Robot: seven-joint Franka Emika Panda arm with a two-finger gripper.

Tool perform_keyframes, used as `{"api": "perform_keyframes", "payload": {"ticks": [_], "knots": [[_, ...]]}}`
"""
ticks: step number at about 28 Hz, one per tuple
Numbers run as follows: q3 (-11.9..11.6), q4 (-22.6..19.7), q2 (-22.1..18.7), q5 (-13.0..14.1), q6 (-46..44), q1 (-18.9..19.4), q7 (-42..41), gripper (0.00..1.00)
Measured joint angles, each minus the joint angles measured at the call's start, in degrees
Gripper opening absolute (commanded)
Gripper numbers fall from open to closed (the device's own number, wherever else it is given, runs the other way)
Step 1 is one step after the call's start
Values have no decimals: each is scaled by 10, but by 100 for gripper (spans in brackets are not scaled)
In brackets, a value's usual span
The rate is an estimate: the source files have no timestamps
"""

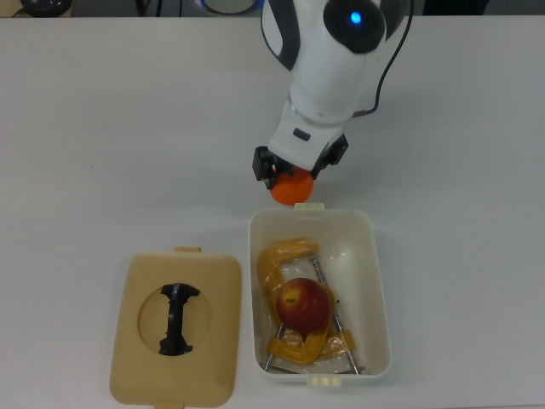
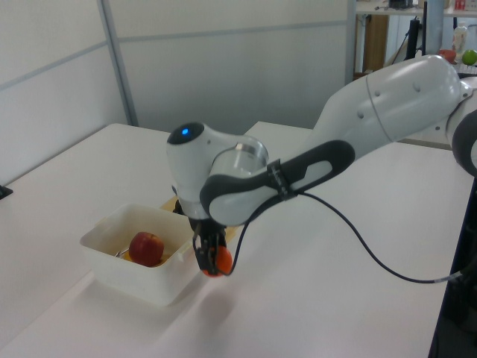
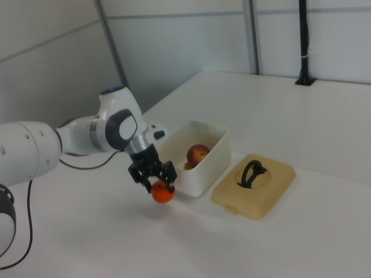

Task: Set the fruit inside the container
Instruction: 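Lift the tangerine and carry it into the white box, then open the gripper to release the tangerine beside the apple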

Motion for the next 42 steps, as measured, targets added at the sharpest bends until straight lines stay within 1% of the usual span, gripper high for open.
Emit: {"api": "perform_keyframes", "payload": {"ticks": [5, 8, 10, 12, 14, 15, 16, 17, 19, 20, 21, 25, 31, 36, 39, 42], "knots": [[-1, 34, -16, 21, -1, -16, 0, 0], [-2, 56, -18, 36, -1, -27, 0, 4], [-2, 66, -18, 42, 0, -31, 0, 6], [-2, 73, -18, 45, 18, -33, 0, 6], [-2, 73, -16, 46, 47, -33, 1, 10], [-2, 73, -14, 46, 65, -33, 3, 16], [-2, 72, -12, 46, 80, -32, 8, 35], [-2, 71, -7, 46, 98, -32, 16, 48], [-2, 71, 3, 46, 118, -32, 32, 81], [-2, 70, 9, 46, 128, -31, 40, 99], [-2, 70, 14, 46, 137, -31, 47, 100], [-2, 71, 32, 41, 158, -31, 60, 100], [-2, 75, 29, 38, 150, -31, 63, 100], [-2, 80, 10, 38, 72, -31, 63, 100], [-2, 81, -7, 36, 7, -31, 60, 100], [-2, 81, -25, 34, -67, -33, 40, 100]]}}
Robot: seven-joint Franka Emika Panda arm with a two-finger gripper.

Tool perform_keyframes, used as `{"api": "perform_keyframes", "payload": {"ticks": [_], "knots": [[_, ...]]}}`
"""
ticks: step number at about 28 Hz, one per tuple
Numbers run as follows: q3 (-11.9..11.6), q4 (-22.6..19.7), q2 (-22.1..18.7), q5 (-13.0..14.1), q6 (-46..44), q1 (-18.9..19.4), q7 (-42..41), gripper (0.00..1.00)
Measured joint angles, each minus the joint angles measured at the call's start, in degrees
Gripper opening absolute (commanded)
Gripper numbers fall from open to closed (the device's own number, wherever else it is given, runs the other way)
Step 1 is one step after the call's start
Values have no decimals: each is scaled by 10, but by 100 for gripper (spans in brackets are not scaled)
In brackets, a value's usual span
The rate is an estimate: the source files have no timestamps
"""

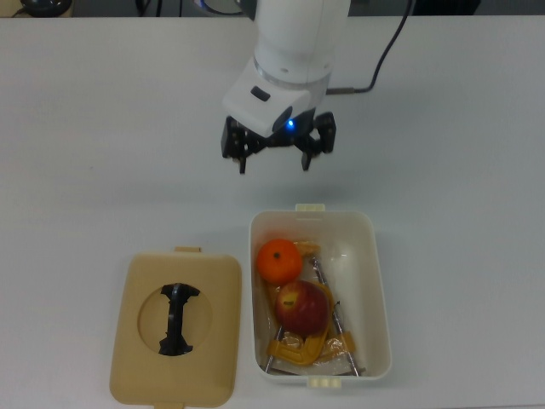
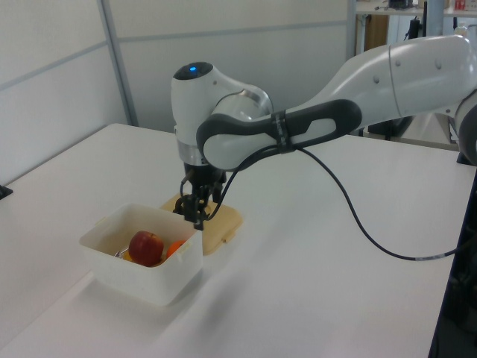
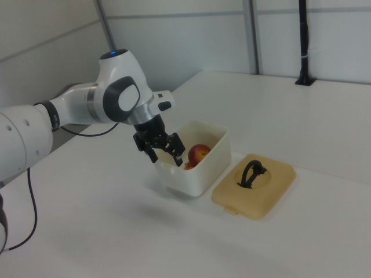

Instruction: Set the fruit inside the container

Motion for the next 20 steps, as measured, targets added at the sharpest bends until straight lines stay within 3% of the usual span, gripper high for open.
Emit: {"api": "perform_keyframes", "payload": {"ticks": [8, 20], "knots": [[-1, 0, -23, 0, -87, -20, -19, 100], [-1, -3, -23, 6, -95, -43, -21, 100]]}}
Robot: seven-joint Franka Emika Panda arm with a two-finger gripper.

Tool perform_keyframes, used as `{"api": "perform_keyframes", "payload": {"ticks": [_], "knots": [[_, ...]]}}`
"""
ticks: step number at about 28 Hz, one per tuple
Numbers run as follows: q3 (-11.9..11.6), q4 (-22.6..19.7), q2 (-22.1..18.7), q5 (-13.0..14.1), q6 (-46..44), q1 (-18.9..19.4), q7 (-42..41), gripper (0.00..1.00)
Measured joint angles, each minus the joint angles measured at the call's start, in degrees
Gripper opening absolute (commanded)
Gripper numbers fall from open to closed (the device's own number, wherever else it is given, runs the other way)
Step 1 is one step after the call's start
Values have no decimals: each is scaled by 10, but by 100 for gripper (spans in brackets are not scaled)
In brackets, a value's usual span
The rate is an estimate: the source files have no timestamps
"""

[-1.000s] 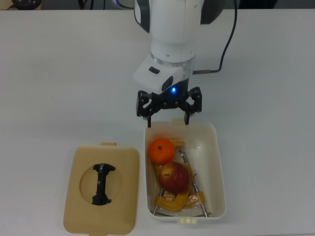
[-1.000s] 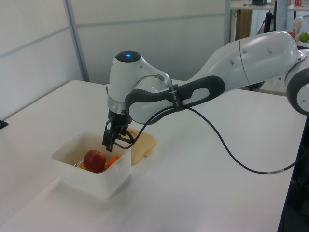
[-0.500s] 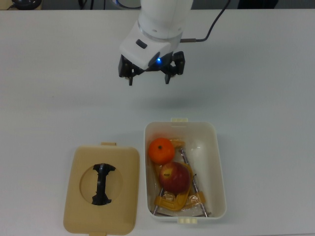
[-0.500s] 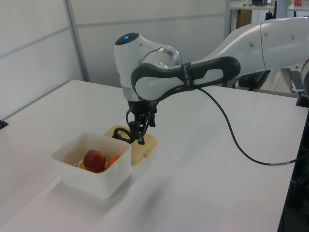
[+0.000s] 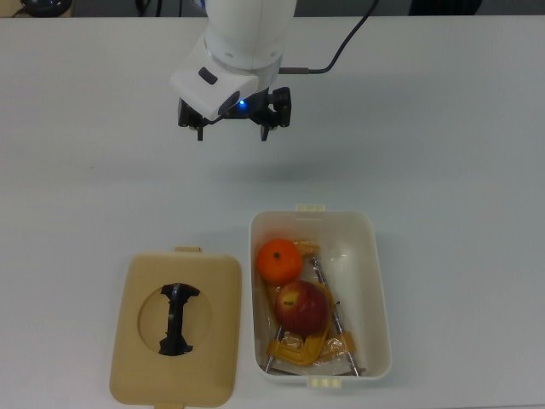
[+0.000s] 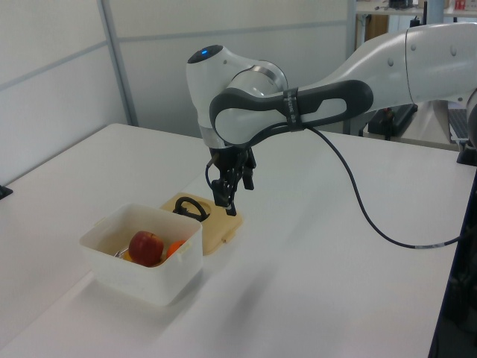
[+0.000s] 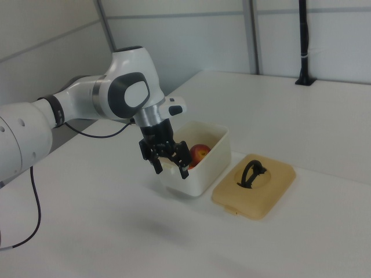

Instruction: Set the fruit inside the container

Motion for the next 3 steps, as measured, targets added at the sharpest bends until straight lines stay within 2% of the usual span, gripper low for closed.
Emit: {"api": "perform_keyframes", "payload": {"ticks": [3], "knots": [[0, 0, 0, 7, 0, -3, -1, 100]]}}
